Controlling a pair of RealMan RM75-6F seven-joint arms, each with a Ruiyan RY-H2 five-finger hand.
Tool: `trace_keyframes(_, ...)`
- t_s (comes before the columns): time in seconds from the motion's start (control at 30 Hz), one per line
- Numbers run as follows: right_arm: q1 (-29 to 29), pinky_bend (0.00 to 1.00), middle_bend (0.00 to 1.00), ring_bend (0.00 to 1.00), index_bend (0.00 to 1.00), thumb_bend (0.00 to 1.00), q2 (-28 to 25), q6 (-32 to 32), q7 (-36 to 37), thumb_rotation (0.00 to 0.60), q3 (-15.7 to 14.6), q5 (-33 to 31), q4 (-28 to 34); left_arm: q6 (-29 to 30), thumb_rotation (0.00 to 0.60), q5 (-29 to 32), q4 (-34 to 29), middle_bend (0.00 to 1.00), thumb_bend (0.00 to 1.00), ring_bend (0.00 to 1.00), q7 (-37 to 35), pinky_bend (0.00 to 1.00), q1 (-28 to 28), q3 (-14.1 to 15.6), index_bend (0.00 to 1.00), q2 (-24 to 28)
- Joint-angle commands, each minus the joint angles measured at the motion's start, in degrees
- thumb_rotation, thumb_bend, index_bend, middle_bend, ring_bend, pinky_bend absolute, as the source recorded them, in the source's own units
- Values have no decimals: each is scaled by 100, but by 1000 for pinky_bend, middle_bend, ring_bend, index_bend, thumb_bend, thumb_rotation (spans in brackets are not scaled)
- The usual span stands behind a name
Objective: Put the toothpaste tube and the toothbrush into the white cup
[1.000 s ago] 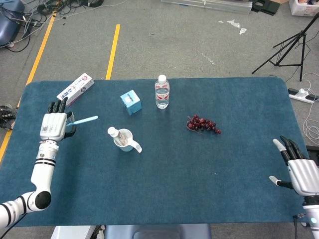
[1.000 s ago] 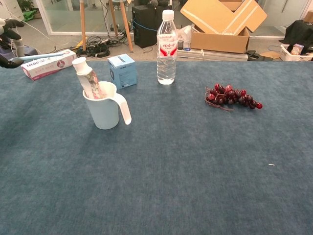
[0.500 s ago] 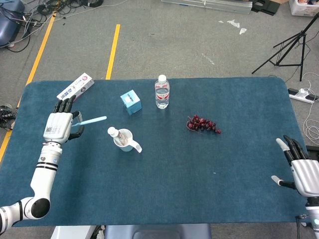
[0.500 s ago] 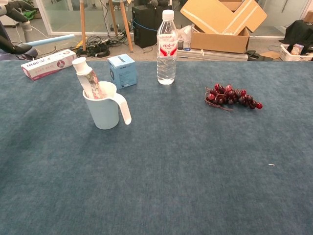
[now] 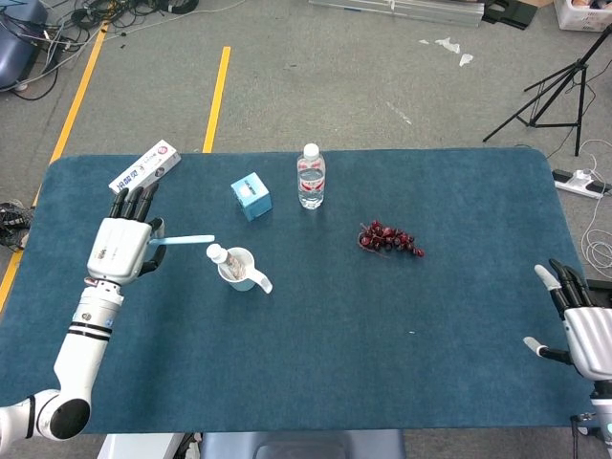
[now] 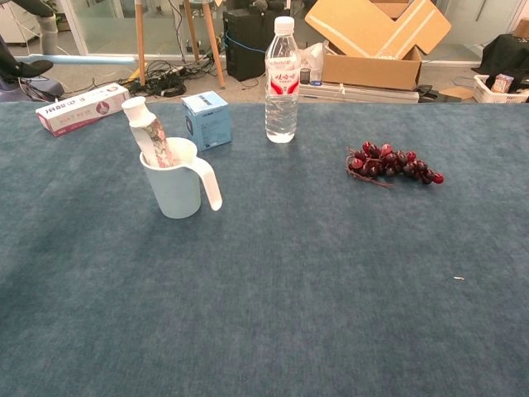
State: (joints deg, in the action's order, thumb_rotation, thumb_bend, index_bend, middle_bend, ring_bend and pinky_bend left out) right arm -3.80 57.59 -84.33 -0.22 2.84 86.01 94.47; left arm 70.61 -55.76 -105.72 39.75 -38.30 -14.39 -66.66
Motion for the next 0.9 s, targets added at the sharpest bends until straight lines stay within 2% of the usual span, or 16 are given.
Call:
trace_keyframes(0.03, 6, 390, 33, 43, 43, 0, -9, -4, 19, 600, 2, -4, 0, 5, 600, 0, -57, 0, 439, 0, 230, 38, -91, 70, 569, 44)
trace_keyframes(0.33, 9, 390, 33, 43, 43, 0, -39, 6, 75, 600, 14, -14, -5, 63, 600, -256, 89, 0, 440, 0, 991, 38, -323, 301, 580, -69)
trace_keyframes(0.9, -88, 390, 33, 43, 43, 0, -30, 256, 121, 600, 55, -182, -94, -9, 600, -128, 612, 0, 440, 0, 2051, 39, -800, 417, 580, -413)
